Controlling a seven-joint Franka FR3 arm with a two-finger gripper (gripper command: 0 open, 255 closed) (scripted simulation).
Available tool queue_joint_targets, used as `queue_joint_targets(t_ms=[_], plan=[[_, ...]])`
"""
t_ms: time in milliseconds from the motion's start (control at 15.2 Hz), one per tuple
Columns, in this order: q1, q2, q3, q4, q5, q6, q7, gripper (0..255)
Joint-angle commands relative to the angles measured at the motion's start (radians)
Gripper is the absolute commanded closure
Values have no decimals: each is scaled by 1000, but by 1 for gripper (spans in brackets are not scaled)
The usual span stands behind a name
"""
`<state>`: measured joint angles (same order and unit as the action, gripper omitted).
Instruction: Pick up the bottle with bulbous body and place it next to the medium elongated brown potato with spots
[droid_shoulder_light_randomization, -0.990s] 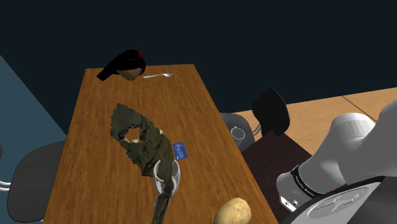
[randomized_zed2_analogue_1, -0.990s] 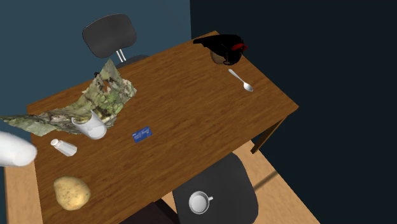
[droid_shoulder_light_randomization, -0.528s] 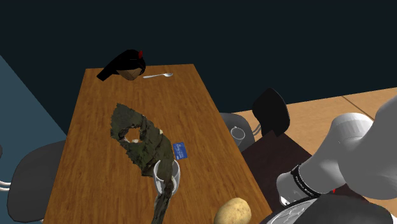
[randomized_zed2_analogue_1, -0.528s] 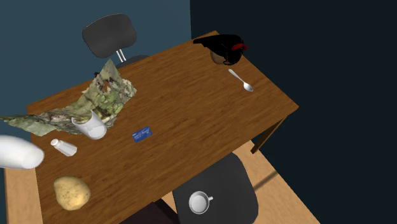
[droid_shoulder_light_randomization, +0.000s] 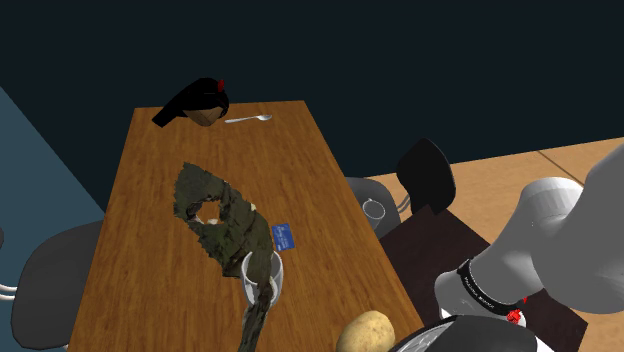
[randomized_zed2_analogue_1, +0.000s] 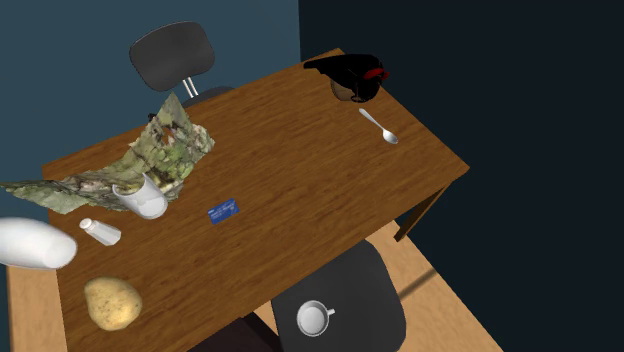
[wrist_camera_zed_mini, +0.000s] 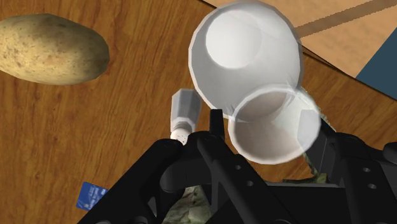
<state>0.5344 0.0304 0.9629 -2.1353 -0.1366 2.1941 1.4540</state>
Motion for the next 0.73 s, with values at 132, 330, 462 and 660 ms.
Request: queue_joint_targets(t_ms=[132,330,462,660], plan=[[0,1,0,0,-1,1,1,255],[0,1,0,0,-1,1,1,0],[0,1,0,0,-1,1,1,0],[-3,-27,1,15,29,-28,-21,0]])
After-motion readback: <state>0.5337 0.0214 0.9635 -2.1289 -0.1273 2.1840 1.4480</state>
